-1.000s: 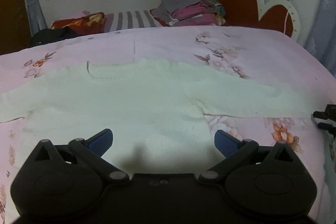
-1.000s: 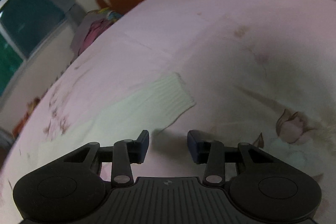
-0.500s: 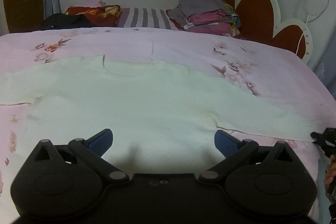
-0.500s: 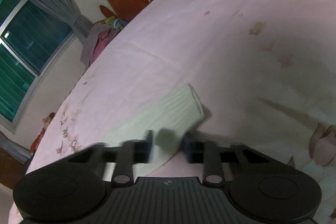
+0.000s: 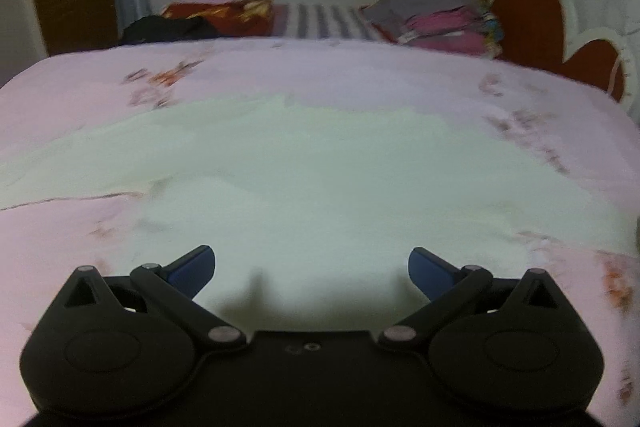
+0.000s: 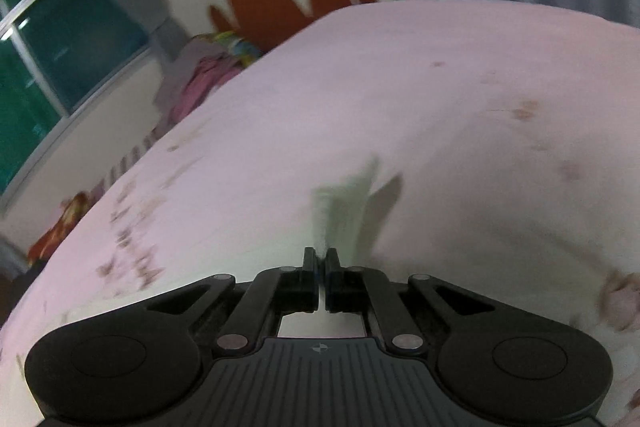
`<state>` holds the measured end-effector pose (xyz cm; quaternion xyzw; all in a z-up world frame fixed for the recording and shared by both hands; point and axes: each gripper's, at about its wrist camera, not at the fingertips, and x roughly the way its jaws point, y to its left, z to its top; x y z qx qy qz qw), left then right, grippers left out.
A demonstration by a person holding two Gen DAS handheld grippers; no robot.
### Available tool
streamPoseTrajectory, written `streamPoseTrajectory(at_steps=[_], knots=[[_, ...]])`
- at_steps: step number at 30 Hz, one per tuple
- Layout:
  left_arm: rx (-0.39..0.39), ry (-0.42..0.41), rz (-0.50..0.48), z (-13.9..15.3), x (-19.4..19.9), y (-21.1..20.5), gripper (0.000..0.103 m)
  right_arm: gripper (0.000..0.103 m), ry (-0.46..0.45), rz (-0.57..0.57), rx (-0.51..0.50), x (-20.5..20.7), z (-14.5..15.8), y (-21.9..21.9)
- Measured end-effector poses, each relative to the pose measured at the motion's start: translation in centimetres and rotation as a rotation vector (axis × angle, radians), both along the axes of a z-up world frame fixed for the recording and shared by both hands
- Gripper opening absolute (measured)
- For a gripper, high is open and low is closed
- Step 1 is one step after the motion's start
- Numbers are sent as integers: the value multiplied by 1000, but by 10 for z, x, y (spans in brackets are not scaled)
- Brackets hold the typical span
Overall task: Fold small clothes
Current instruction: 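Fold the held sleeve across the sweater body and open the right gripper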
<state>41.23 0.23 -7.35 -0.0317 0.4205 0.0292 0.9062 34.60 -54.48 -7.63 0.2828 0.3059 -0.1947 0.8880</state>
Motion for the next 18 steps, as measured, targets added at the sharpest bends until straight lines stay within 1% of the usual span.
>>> streamPoseTrajectory(at_steps=[1, 3, 9, 12, 14, 18], knots=[[9, 9, 11, -3, 1, 7, 103, 2, 4, 28, -12, 5, 2, 13], [-1, 13, 12, -8, 2, 25, 103, 2, 7, 74, -19, 20, 9, 39], [-57, -1, -27, -16, -10, 83, 103, 2, 16, 248, -88, 60, 18, 158], [-92, 0, -26, -18, -23, 111, 100, 2, 21, 351, -131, 79, 14, 219], [-94, 1, -1, -18, -32, 127, 100, 2, 25, 425, -166, 92, 9, 263], [-105, -7, 56, -16, -46, 160, 100, 2, 34, 555, -219, 108, -8, 331]])
